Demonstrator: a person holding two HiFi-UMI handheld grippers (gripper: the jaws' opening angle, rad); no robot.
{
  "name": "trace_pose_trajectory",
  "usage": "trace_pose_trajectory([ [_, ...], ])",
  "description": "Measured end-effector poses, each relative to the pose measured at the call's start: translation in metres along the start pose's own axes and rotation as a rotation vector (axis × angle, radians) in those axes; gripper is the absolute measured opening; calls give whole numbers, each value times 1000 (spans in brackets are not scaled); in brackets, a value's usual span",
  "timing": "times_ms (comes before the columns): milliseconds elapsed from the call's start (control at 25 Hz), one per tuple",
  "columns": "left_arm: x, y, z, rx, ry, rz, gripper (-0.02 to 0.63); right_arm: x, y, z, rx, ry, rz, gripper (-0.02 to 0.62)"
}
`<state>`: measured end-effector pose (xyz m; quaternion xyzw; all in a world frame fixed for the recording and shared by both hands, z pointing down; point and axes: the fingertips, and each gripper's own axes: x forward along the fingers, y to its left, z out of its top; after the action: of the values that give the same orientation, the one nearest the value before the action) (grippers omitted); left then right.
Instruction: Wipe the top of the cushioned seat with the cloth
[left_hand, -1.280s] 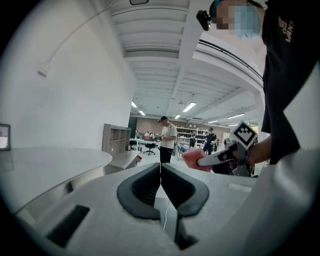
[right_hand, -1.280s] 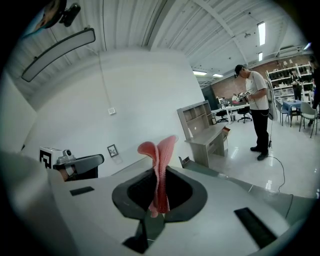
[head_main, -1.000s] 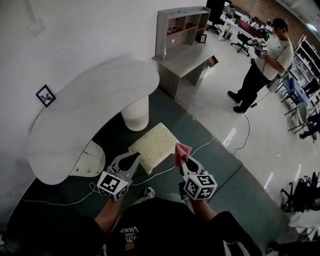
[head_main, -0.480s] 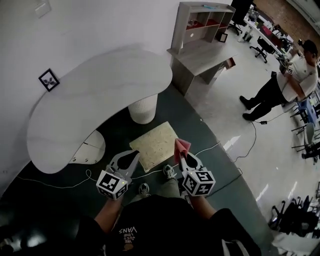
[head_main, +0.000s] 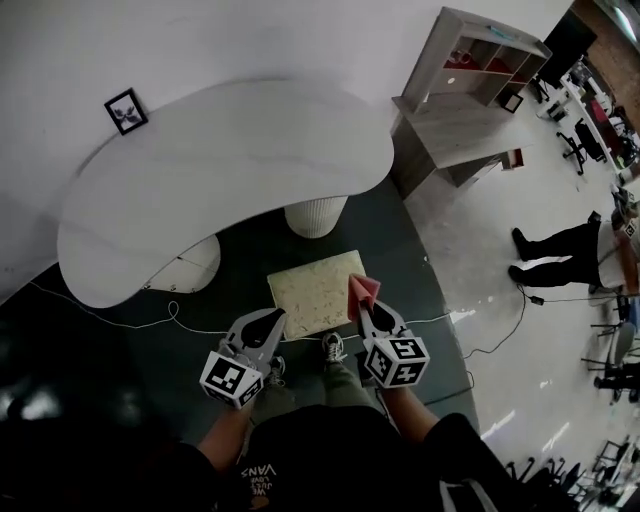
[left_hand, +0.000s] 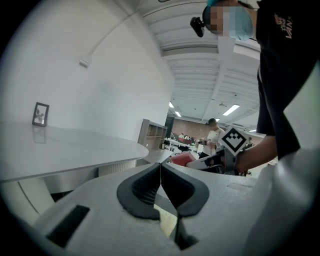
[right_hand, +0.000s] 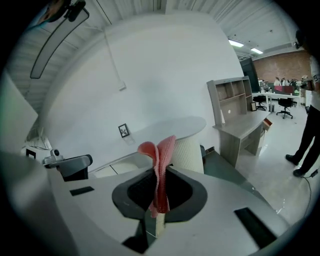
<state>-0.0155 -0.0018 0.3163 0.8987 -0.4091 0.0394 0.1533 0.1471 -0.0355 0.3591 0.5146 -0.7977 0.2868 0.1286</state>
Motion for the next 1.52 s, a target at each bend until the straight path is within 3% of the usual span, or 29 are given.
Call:
trace_pose_trajectory([
  [360,-12,41,-47,-72,37,132,18,96,6,-39,-57,124,87,28],
  [920,-9,113,-107,-111,23,193,18,217,39,-152,-80,261,142,28],
  [1320,-26,136,-157,-181,64,235,18,303,42,-263,-18,454,70,28],
  [1520,-35,142,-185,-205,94,256,18,337,48,-298,-58,520,67,28],
])
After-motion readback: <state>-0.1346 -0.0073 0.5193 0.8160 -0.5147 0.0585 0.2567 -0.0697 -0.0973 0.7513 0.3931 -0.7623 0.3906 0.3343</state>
